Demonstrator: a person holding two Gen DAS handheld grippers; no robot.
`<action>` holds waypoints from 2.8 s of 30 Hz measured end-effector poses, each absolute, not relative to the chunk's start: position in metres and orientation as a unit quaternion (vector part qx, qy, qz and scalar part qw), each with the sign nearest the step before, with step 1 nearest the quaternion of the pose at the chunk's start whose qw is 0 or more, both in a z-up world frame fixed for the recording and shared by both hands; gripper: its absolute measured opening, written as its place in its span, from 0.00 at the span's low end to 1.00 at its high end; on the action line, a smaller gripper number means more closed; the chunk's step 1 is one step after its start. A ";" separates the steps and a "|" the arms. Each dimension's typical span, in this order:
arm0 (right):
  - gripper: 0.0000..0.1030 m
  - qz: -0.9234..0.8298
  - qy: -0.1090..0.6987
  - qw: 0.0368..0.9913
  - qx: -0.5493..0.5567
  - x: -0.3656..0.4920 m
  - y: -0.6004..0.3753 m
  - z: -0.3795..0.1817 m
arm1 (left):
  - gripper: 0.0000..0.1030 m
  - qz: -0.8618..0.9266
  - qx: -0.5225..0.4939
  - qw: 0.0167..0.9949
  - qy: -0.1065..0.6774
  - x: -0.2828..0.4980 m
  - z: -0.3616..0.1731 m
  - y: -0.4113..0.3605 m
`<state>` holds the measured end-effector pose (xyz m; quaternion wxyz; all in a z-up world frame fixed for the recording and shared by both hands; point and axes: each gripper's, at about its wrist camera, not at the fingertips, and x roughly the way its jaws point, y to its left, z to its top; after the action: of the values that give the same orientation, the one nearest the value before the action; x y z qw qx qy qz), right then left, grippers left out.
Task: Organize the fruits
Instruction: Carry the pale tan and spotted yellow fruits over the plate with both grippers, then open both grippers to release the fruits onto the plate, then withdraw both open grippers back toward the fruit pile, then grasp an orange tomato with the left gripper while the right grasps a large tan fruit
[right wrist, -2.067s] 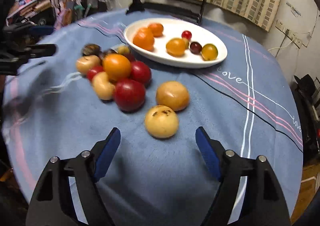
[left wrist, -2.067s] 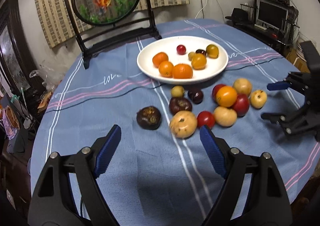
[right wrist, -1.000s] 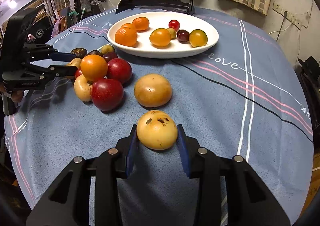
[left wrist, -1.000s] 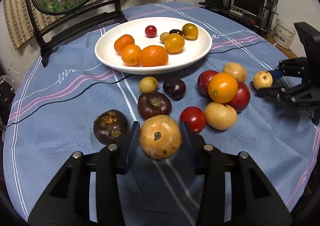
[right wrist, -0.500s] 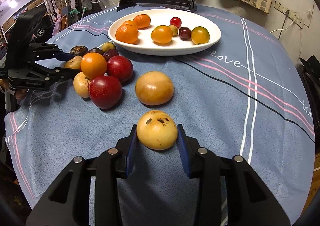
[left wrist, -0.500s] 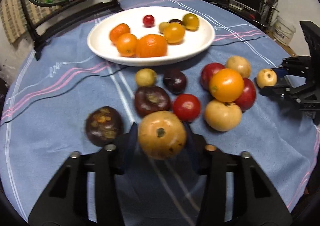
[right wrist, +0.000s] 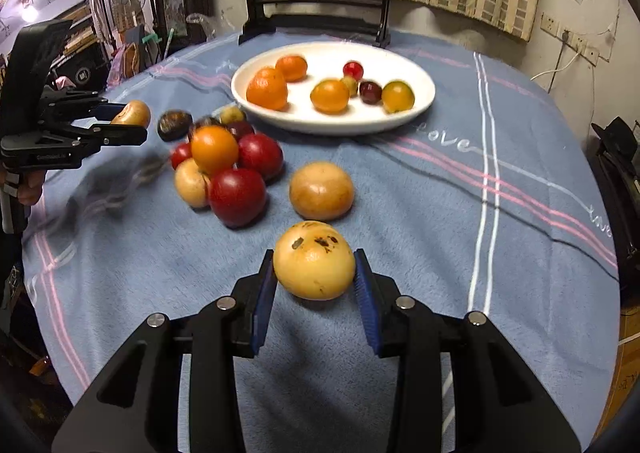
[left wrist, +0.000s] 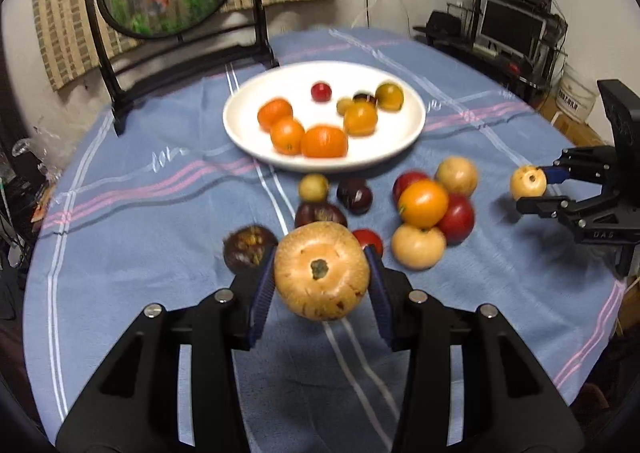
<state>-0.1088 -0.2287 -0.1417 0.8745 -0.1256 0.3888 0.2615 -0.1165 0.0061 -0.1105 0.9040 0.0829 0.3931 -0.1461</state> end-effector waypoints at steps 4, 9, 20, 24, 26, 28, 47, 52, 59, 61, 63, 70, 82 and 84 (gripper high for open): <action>0.37 0.264 0.360 0.886 -0.124 -0.108 -0.226 -0.115 | 0.43 -0.149 0.078 0.914 0.368 -0.113 -0.086 -0.002; 0.37 0.267 0.328 0.897 -0.126 -0.097 -0.218 -0.089 | 0.43 -0.145 0.076 0.922 0.350 -0.092 -0.066 -0.014; 0.37 0.257 0.308 0.911 -0.095 -0.006 -0.193 -0.055 | 0.43 -0.116 0.081 0.925 0.353 -0.006 -0.052 -0.033; 0.37 0.257 0.325 0.906 -0.084 0.031 -0.184 -0.063 | 0.43 -0.106 0.096 0.916 0.374 0.019 -0.066 -0.040; 0.37 0.253 0.338 0.903 -0.084 0.049 -0.178 -0.070 | 0.43 -0.102 0.105 0.910 0.388 0.031 -0.074 -0.042; 0.37 0.248 0.349 0.899 -0.089 0.065 -0.171 -0.077 | 0.43 -0.093 0.112 0.905 0.401 0.044 -0.082 -0.045; 0.70 0.230 0.367 0.898 -0.077 0.087 -0.165 -0.079 | 0.63 -0.067 0.105 0.902 0.414 0.063 -0.090 -0.041; 0.70 0.239 0.347 0.903 -0.079 0.033 -0.191 -0.061 | 0.64 -0.067 0.101 0.909 0.398 0.025 -0.071 -0.029; 0.70 0.280 0.338 0.891 -0.116 -0.062 -0.212 -0.077 | 0.67 -0.077 0.088 0.913 0.391 -0.047 -0.065 -0.002; 0.70 0.288 0.342 0.882 -0.148 -0.086 -0.208 -0.092 | 0.67 -0.081 0.088 0.911 0.395 -0.065 -0.070 0.000; 0.70 0.284 0.343 0.876 -0.186 -0.100 -0.204 -0.108 | 0.67 -0.090 0.086 0.908 0.401 -0.080 -0.078 -0.001; 0.70 0.229 0.368 0.873 -0.225 -0.082 -0.202 -0.147 | 0.67 -0.103 0.071 0.904 0.409 -0.116 -0.099 0.002; 0.44 0.253 0.400 0.849 -0.235 -0.049 -0.174 -0.174 | 0.68 -0.104 0.058 0.897 0.425 -0.114 -0.114 0.004; 0.43 0.255 0.399 0.848 -0.239 -0.053 -0.176 -0.174 | 0.68 -0.114 0.059 0.897 0.422 -0.112 -0.111 -0.004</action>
<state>-0.0533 -0.1755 -0.1737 0.8477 -0.2392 0.3987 0.2554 -0.1124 -0.0037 -0.1111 0.8973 0.0591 0.4223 -0.1142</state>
